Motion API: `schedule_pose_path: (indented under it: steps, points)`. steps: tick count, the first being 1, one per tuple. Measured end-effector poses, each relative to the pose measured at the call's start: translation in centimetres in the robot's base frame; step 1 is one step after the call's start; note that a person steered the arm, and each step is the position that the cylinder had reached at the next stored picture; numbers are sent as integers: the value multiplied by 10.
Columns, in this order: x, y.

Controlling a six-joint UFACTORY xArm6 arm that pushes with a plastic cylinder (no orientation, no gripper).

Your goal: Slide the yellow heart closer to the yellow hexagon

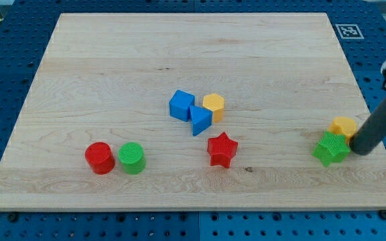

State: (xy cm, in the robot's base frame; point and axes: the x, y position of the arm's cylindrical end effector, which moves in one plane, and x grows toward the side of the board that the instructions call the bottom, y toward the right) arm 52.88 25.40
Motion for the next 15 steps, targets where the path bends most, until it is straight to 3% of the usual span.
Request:
schedule_pose_path:
  steps: [2,5,9,15]
  points:
    - [-69,-15]
    - [-58,19]
    - [-47,-24]
    - [-10,-26]
